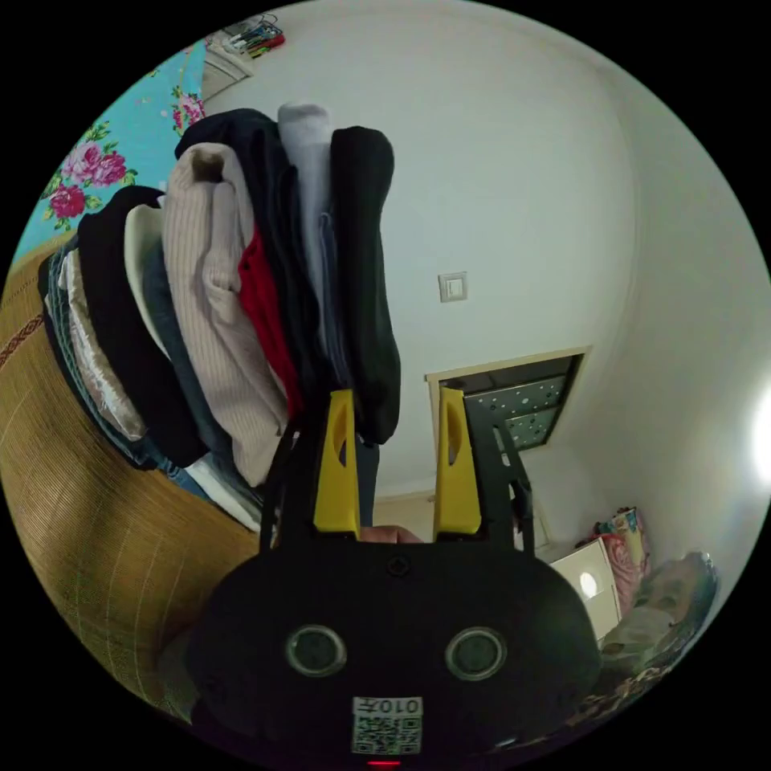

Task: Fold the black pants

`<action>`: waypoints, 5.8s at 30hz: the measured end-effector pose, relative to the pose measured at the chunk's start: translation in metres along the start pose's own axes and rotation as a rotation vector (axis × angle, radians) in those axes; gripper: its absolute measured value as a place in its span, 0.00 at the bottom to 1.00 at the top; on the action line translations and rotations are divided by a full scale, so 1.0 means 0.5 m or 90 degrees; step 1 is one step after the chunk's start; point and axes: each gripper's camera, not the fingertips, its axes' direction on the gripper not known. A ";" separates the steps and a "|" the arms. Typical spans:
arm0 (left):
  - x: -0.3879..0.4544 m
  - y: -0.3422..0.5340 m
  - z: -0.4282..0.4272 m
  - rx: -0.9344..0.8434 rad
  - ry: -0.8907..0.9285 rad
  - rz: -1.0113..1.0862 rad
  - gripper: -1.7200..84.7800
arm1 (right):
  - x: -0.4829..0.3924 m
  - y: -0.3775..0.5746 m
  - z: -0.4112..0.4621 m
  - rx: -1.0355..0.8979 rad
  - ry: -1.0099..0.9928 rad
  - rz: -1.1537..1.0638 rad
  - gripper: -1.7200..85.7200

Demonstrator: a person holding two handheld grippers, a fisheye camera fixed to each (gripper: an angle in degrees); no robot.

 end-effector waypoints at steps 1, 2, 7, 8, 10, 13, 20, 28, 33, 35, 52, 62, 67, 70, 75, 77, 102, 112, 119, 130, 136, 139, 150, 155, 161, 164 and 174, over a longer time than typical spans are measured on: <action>0.009 -0.006 0.000 -0.004 -0.008 -0.005 0.18 | 0.001 0.000 0.003 -0.002 0.000 0.001 0.18; 0.012 -0.010 0.002 -0.014 -0.018 -0.018 0.18 | 0.003 0.000 0.004 -0.003 0.000 0.002 0.18; 0.043 -0.012 -0.021 0.003 -0.008 -0.030 0.17 | 0.018 -0.003 0.008 -0.002 0.001 0.011 0.17; 0.060 -0.020 -0.025 0.009 0.006 -0.021 0.16 | 0.020 -0.004 0.008 -0.002 0.001 0.014 0.17; 0.094 -0.032 -0.025 0.008 -0.002 -0.001 0.16 | 0.025 -0.006 0.009 0.003 -0.001 0.019 0.17; 0.137 -0.051 -0.014 -0.007 -0.026 0.017 0.15 | 0.028 -0.005 0.016 0.004 0.002 0.023 0.17; 0.192 -0.073 -0.026 -0.018 -0.037 0.009 0.10 | 0.045 -0.001 0.028 -0.002 0.006 0.045 0.17; 0.384 -0.167 -0.064 -0.002 -0.029 0.122 0.08 | 0.054 -0.009 0.053 0.006 -0.021 0.065 0.17; 0.377 -0.164 -0.091 -0.038 0.028 0.079 0.06 | 0.020 -0.051 0.101 -0.022 -0.084 0.027 0.17; 0.376 -0.144 -0.127 -0.043 0.070 0.084 0.04 | -0.004 -0.075 0.125 -0.040 -0.098 -0.002 0.17; 0.338 -0.188 -0.194 -0.034 -0.026 0.056 0.11 | -0.106 -0.166 0.283 -0.125 -0.149 -0.059 0.17; 0.307 -0.245 -0.211 -0.023 -0.037 -0.024 0.20 | -0.088 -0.232 0.353 -0.140 -0.192 -0.041 0.16; 0.298 -0.304 -0.193 -0.013 -0.031 -0.026 0.18 | -0.094 -0.269 0.401 -0.178 -0.217 -0.053 0.16; 0.276 -0.322 -0.184 -0.010 -0.039 -0.027 0.17 | -0.095 -0.277 0.409 -0.184 -0.215 -0.065 0.16; 0.272 -0.365 -0.188 -0.022 -0.025 0.005 0.13 | -0.086 -0.300 0.413 -0.189 -0.219 -0.062 0.16; 0.272 -0.384 -0.189 -0.050 0.036 0.005 0.11 | -0.091 -0.318 0.411 -0.187 -0.234 -0.067 0.16; 0.178 -0.207 -0.347 -0.149 0.185 0.300 0.10 | -0.157 -0.473 0.626 -0.317 -0.741 0.142 0.27; 0.137 -0.094 -0.233 -0.181 0.205 0.387 0.11 | -0.218 -0.402 0.604 -0.342 -0.815 0.193 0.28; 0.091 0.050 -0.127 -0.246 0.198 0.447 0.11 | -0.223 -0.382 0.613 -0.334 -0.774 0.255 0.15; 0.135 0.320 0.183 -0.392 0.336 0.586 0.11 | -0.116 -0.315 0.146 -0.079 -0.587 0.108 0.12; 0.183 0.609 0.597 -0.654 0.491 0.572 0.11 | 0.089 -0.095 -0.309 0.197 -0.338 0.210 0.12; 0.239 0.826 0.817 -0.787 0.552 0.551 0.11 | 0.112 0.052 -0.587 0.348 -0.165 0.251 0.12; 0.240 1.823 1.345 -1.268 0.582 0.390 0.07 | 0.023 0.770 -0.979 0.617 0.044 0.667 0.13; 0.007 2.112 1.464 -1.364 0.327 0.377 0.02 | -0.044 1.019 -0.968 0.684 0.022 0.688 0.09; -0.056 2.146 1.549 -1.279 0.350 0.318 0.02 | -0.150 1.116 -1.056 0.653 0.220 0.655 0.08; -0.041 2.217 1.512 -1.300 0.401 0.406 0.02 | -0.175 1.142 -1.093 0.614 0.340 0.677 0.09; -0.041 2.600 1.282 -1.345 0.540 0.699 0.02 | -0.257 1.393 -1.124 0.647 0.334 0.751 0.12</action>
